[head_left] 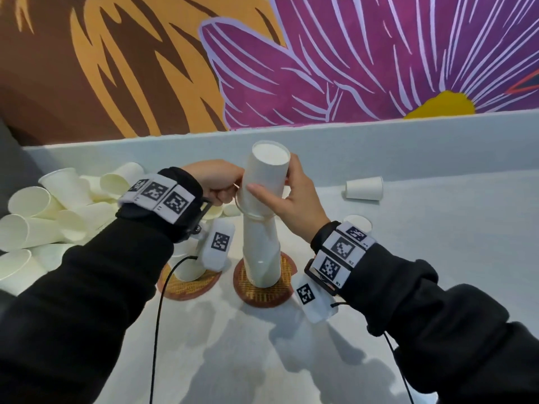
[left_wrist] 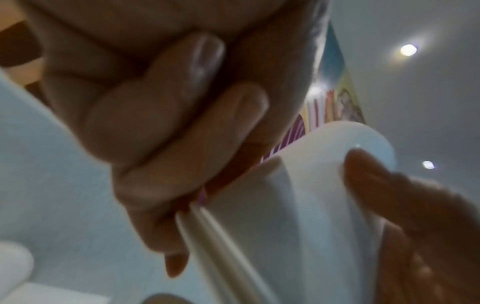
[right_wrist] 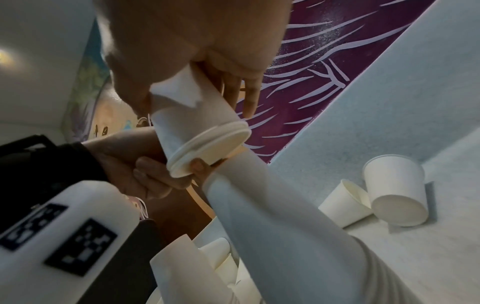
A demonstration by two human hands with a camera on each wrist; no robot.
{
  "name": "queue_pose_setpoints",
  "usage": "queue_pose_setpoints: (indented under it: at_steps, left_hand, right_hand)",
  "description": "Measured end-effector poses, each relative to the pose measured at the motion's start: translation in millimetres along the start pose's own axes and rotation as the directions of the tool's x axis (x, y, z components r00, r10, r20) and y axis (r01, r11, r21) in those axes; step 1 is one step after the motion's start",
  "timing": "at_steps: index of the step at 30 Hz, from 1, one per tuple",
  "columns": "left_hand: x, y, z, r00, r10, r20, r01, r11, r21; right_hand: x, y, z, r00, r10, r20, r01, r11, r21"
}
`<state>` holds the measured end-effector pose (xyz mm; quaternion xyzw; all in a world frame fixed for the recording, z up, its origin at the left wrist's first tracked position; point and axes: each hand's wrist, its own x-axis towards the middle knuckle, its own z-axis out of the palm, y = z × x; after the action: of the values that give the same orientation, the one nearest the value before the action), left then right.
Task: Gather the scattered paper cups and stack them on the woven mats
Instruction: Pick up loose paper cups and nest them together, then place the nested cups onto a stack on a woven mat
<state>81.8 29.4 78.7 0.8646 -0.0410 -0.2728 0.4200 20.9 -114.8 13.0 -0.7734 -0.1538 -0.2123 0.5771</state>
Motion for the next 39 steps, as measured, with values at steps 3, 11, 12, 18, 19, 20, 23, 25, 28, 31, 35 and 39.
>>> queue_pose_setpoints:
  at_steps: [3, 11, 12, 18, 19, 20, 23, 25, 28, 31, 35, 39]
  left_hand:
    - [-1.1, 0.7, 6.5, 0.990, -0.005, -0.142, 0.043, 0.963, 0.265]
    - [7.0, -2.3, 22.0, 0.991, -0.070, -0.113, 0.108, 0.919, 0.380]
    - [8.5, -2.0, 22.3, 0.991, -0.070, -0.118, 0.109, 0.921, 0.373]
    - [6.1, 0.1, -5.5, 0.968, 0.000, -0.250, 0.080, 0.947, 0.310]
    - [3.5, -1.0, -15.1, 0.961, 0.009, -0.277, 0.077, 0.951, 0.299]
    - [0.7, -2.8, -25.4, 0.952, 0.015, -0.305, 0.077, 0.954, 0.289]
    - [-10.7, -14.7, -57.7, 0.917, 0.010, -0.399, 0.094, 0.966, 0.241]
    - [-17.1, -26.9, -77.6, 0.892, -0.012, -0.452, 0.113, 0.974, 0.196]
    - [-25.4, -57.1, -104.0, 0.869, -0.063, -0.491, 0.165, 0.972, 0.167]
    - [-28.1, -101.3, -126.3, 0.859, -0.106, -0.501, 0.223, 0.958, 0.179]
    - [-26.3, -169.2, -142.2, 0.875, -0.036, -0.482, 0.227, 0.911, 0.345]
    - [-14.6, -233.4, -145.1, 0.895, 0.081, -0.438, 0.230, 0.758, 0.611]
  right_hand:
    - [-3.1, 1.2, -0.7, 0.995, 0.090, 0.051, -0.088, 0.995, -0.045]
    - [-26.5, 35.1, 10.4, 0.810, 0.421, 0.408, -0.290, 0.892, -0.346]
    - [-25.9, 33.9, 9.6, 0.807, 0.424, 0.411, -0.291, 0.891, -0.349]
    - [-14.5, 16.0, -4.8, 0.883, 0.364, 0.297, -0.296, 0.922, -0.249]
    - [-10.9, 10.5, -6.2, 0.918, 0.316, 0.241, -0.270, 0.940, -0.208]
    - [-7.5, 4.6, -6.2, 0.951, 0.254, 0.176, -0.224, 0.959, -0.174]
    - [1.3, -13.9, 5.0, 0.999, 0.043, -0.009, -0.043, 0.992, -0.122]
    - [4.7, -27.9, 19.4, 0.996, -0.069, -0.055, 0.064, 0.994, -0.086]
    - [5.3, -41.6, 52.5, 0.986, -0.169, 0.001, 0.169, 0.985, -0.045]
    - [1.2, -43.6, 97.3, 0.975, -0.195, 0.103, 0.198, 0.980, -0.023]
    - [-4.7, -41.1, 165.2, 0.954, -0.190, 0.232, 0.196, 0.981, -0.002]
    - [-5.6, -26.6, 226.4, 0.916, -0.155, 0.371, 0.185, 0.982, -0.047]
